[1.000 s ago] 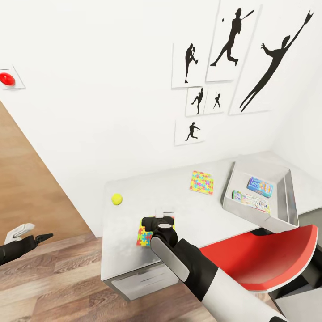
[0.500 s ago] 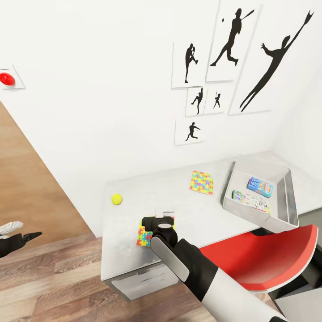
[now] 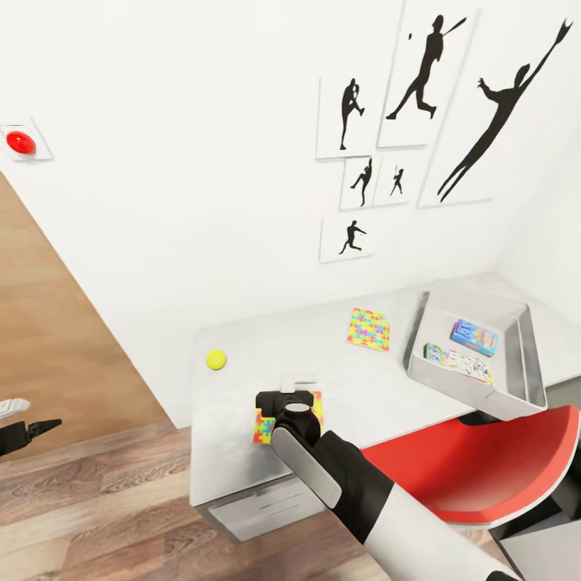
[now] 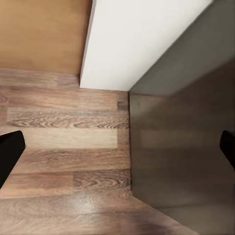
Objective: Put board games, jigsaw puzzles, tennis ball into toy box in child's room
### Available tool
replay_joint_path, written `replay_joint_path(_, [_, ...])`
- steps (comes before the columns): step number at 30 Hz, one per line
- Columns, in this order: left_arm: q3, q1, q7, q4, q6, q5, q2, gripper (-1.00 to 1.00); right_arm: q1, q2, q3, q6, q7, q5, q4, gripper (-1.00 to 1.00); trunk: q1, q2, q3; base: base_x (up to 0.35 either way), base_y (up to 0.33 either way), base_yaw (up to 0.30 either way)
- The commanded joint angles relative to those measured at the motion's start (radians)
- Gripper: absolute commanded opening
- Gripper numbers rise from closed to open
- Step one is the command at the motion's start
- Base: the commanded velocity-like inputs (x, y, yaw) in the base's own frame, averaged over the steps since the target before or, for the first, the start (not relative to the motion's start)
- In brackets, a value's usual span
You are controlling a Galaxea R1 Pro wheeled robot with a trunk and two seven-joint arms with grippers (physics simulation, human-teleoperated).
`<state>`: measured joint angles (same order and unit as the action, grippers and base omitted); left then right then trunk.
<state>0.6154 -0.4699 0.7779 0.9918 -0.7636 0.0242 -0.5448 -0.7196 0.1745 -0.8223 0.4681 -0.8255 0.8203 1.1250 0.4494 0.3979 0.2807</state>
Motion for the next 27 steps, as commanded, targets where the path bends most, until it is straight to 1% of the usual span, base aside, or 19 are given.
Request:
replay_joint_path(1, [0.002, -0.001, 0.005, 0.0, -0.007, 0.004, -0.001, 1.0, -0.001, 0.0, -0.001, 0.004, -0.007, 0.005, 0.001, 1.0, 0.001, 0.002, 0.002, 0.0, 0.056, 0.0])
replay_joint_path(4, [0.0, -0.001, 0.002, 0.0, -0.007, 0.027, -0.003, 1.0, -0.001, 0.0, -0.001, 0.004, -0.007, 0.005, 0.001, 1.0, 0.001, 0.002, 0.002, 0.0, 0.029, 0.0])
replay_joint_path(5, [0.001, -0.001, 0.0, 0.0, -0.007, 0.052, -0.004, 1.0, -0.001, 0.0, -0.001, 0.004, -0.007, 0.005, 0.001, 1.0, 0.001, 0.002, 0.002, 0.0, 0.015, 0.0])
replay_joint_path(7, [0.002, -0.001, -0.001, 0.0, -0.005, 0.083, -0.004, 1.0, -0.001, 0.0, -0.001, 0.004, -0.007, 0.005, 0.001, 1.0, 0.001, 0.002, 0.002, 0.0, 0.011, 0.0])
replay_joint_path(8, [0.002, -0.001, -0.003, -0.001, 0.002, 0.118, -0.005, 1.0, -0.001, 0.0, -0.001, 0.004, -0.007, 0.005, 0.001, 1.0, 0.001, 0.002, 0.002, 0.0, 0.006, 0.0])
replay_joint_path(9, [0.002, -0.001, -0.003, -0.001, 0.01, 0.135, -0.005, 1.0, -0.001, 0.0, -0.001, 0.004, -0.007, 0.005, 0.001, 1.0, 0.001, 0.002, 0.002, 0.0, 0.005, 0.0])
replay_joint_path(10, [0.003, -0.001, -0.002, -0.002, 0.034, 0.168, -0.005, 1.0, -0.001, 0.0, -0.001, 0.003, -0.007, 0.005, 0.001, 1.0, 0.001, 0.002, 0.002, 0.0, 0.003, 0.0])
replay_joint_path(11, [0.003, -0.001, -0.001, -0.002, 0.049, 0.182, -0.005, 1.0, -0.001, 0.0, -0.001, 0.002, -0.007, 0.005, 0.001, 1.0, 0.001, 0.002, 0.002, 0.0, 0.002, 0.0])
replay_joint_path(12, [0.004, -0.001, 0.002, -0.004, 0.08, 0.205, -0.005, 1.0, -0.001, 0.0, -0.001, -0.002, -0.007, 0.005, 0.001, 1.0, 0.001, 0.002, 0.002, 0.0, 0.02, 0.0])
replay_joint_path(14, [0.004, -0.001, 0.004, -0.007, 0.105, 0.22, -0.005, 1.0, -0.001, 0.0, -0.001, -0.007, -0.007, 0.006, 0.001, 1.0, 0.001, 0.002, 0.002, 0.0, 0.038, 0.0])
replay_joint_path(19, [0.004, -0.001, 0.006, -0.01, 0.14, 0.24, 0.001, 1.0, -0.001, 0.0, -0.001, -0.018, -0.007, 0.006, 0.0, 1.0, 0.001, 0.002, 0.002, 0.0, 0.026, 0.0])
replay_joint_path(23, [0.004, -0.001, 0.007, -0.01, 0.149, 0.246, 0.004, 1.0, -0.001, 0.0, -0.001, -0.02, -0.007, 0.005, -0.004, 1.0, 0.001, 0.002, 0.002, 0.0, 0.007, 0.0])
replay_joint_path(27, [0.006, -0.001, 0.006, -0.01, 0.152, 0.248, 0.001, 1.0, -0.001, 0.0, 0.0, -0.021, -0.007, 0.005, -0.008, 1.0, 0.001, 0.002, 0.002, 0.0, 0.002, 0.0])
